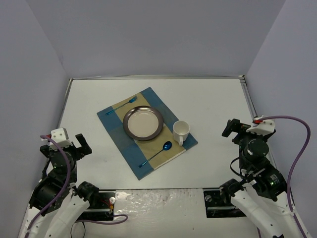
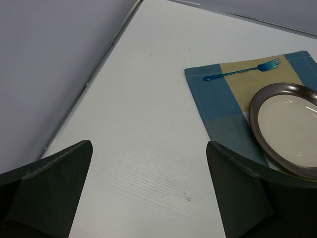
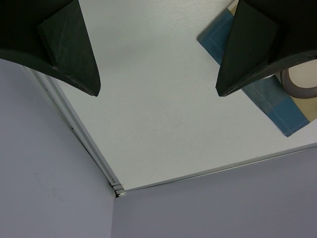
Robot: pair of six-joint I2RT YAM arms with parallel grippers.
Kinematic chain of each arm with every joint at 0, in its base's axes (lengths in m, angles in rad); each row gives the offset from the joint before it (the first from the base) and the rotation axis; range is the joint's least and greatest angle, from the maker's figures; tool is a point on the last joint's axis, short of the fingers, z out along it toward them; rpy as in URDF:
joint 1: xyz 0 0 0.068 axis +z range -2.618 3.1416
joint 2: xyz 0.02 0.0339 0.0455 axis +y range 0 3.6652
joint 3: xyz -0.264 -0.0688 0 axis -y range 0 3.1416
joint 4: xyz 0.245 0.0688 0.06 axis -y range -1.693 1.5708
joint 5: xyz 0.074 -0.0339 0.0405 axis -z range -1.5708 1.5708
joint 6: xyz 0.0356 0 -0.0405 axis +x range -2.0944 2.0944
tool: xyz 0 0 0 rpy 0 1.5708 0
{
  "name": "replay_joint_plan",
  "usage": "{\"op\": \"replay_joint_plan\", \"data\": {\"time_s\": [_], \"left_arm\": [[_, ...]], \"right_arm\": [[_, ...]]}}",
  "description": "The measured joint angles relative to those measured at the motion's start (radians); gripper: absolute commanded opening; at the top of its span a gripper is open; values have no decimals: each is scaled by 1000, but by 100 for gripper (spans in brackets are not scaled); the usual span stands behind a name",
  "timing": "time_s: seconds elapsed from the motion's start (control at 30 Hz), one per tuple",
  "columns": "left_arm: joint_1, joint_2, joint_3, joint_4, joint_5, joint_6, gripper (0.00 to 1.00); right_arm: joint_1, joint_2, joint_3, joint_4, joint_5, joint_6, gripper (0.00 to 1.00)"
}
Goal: Set the dinner table for one person
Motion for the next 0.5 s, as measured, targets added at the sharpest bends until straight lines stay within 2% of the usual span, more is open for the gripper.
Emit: {"op": "replay_joint_plan", "data": {"time_s": [0.5], "left_arm": [[68,7,-12,19,62,18,97]], "right_arm": [[0,6,0,7,0,-15,100]]}}
